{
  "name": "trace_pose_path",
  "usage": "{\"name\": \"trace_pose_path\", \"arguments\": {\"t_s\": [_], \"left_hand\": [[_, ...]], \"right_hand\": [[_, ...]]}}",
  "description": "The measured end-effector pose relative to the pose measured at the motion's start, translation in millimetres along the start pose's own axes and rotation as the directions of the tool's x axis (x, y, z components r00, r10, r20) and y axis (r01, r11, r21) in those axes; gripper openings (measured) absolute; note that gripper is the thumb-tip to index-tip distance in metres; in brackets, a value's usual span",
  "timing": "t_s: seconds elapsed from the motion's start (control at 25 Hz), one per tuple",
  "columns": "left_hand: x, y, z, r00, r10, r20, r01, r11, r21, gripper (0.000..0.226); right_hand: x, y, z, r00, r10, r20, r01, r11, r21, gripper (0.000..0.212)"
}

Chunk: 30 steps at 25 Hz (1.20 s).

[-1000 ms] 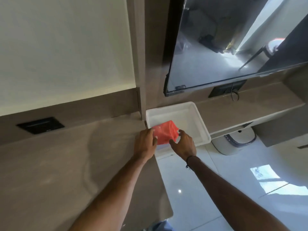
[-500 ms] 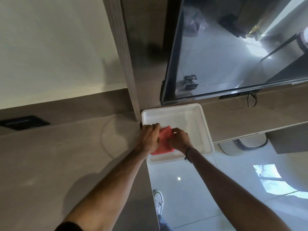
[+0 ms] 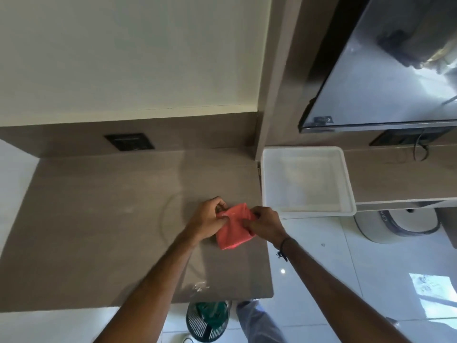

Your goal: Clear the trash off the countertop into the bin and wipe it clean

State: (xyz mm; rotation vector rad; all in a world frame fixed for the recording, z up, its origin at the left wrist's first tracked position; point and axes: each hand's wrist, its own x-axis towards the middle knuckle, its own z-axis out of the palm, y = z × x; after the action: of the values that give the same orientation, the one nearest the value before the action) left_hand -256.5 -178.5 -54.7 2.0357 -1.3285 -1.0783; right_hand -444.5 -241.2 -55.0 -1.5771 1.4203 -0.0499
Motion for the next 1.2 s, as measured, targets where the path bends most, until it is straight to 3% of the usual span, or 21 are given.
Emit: {"name": "trace_pose_path", "arguments": {"t_s": [0.12, 0.2, 0.32, 0.4, 0.56, 0.68, 0.8, 1.2], "left_hand": [[-5, -13, -1, 0.997, 0.068, -0.029, -0.063, 0.989, 0.135, 0.033], [-36, -24, -10, 0.983, 0.140, -0.121, -0.118, 0.977, 0.177, 0.045], [-91, -47, -18, 0.938, 0.268, -0.220, -0.248, 0.962, 0.111, 0.035], [-140, -71, -16, 0.923, 0.318, -0.218, -0.303, 0.948, 0.102, 0.028], [-217, -117, -1, 0.941, 0.303, -0.150, -0.294, 0.952, 0.080, 0.020], [-256, -142, 19, 0.968, 0.233, -0.097, -0.225, 0.970, 0.088, 0.017], [-272, -154, 30, 0.980, 0.181, -0.077, -0.175, 0.981, 0.080, 0.018], [-228, -147, -4, 0.893, 0.351, -0.280, -0.270, 0.918, 0.291, 0.016]], "right_hand": [[-9, -1, 14, 0.987, -0.018, -0.157, -0.004, 0.990, -0.140, 0.037], [-39, 1, 31, 0.940, -0.084, -0.332, 0.017, 0.980, -0.198, 0.047], [-94, 14, 60, 0.803, -0.133, -0.581, 0.044, 0.985, -0.166, 0.054], [-136, 30, 91, 0.751, -0.148, -0.644, 0.057, 0.985, -0.161, 0.047], [-198, 53, 165, 0.803, -0.178, -0.569, 0.111, 0.982, -0.150, 0.024], [-227, 70, 211, 0.878, -0.127, -0.461, 0.056, 0.985, -0.164, 0.023], [-244, 80, 237, 0.902, -0.082, -0.423, 0.014, 0.987, -0.163, 0.026], [-202, 29, 175, 0.855, -0.220, -0.471, 0.142, 0.971, -0.194, 0.026]]}}
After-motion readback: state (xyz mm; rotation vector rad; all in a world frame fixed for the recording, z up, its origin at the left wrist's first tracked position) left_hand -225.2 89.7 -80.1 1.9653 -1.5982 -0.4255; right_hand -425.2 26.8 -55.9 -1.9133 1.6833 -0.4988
